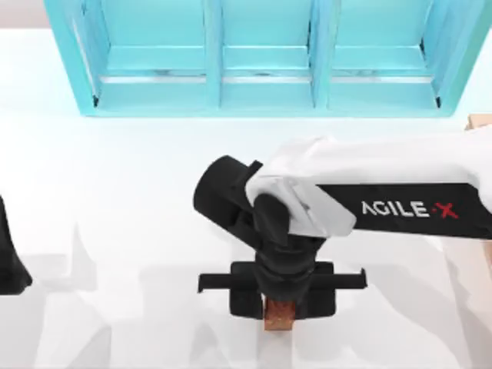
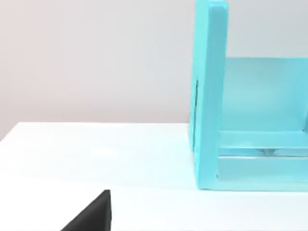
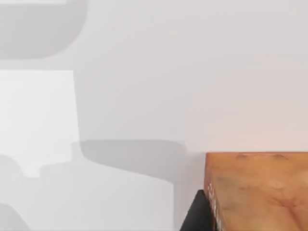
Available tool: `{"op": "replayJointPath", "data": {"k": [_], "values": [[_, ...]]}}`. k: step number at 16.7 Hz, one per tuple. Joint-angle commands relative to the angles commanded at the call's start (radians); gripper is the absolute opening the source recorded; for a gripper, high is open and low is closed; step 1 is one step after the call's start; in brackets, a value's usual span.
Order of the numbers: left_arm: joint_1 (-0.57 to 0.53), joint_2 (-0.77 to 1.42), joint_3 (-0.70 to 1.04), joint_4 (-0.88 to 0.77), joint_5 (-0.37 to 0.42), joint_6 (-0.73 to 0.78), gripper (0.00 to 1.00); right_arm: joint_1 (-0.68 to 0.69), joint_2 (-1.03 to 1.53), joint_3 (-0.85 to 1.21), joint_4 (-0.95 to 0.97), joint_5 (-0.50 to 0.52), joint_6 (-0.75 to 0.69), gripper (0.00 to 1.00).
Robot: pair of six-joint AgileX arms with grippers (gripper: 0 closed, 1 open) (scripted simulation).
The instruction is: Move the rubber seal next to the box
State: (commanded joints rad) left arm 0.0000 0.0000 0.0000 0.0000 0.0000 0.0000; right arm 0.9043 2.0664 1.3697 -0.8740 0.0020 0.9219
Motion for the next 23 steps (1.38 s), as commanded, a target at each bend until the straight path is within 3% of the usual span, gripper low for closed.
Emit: {"op": "replayJointPath", "data": {"k": [3,4,13,23], "values": [[0.0,0.0,0.0,0.0,0.0,0.0,1.0,0.0,0.0,0.0,0.0,0.0,0.0,0.02],[0.0,0.0,0.0,0.0,0.0,0.0,1.0,0.0,0.0,0.0,0.0,0.0,0.0,0.0],[0.0,0.0,0.0,0.0,0.0,0.0,1.0,-0.002,-0.003,0.002,-0.003,0.0,0.0,0.0],[0.0,0.0,0.0,0.0,0.0,0.0,1.0,-0.003,-0.065,0.103,-0.17,0.0,-0.002,0.0]]}}
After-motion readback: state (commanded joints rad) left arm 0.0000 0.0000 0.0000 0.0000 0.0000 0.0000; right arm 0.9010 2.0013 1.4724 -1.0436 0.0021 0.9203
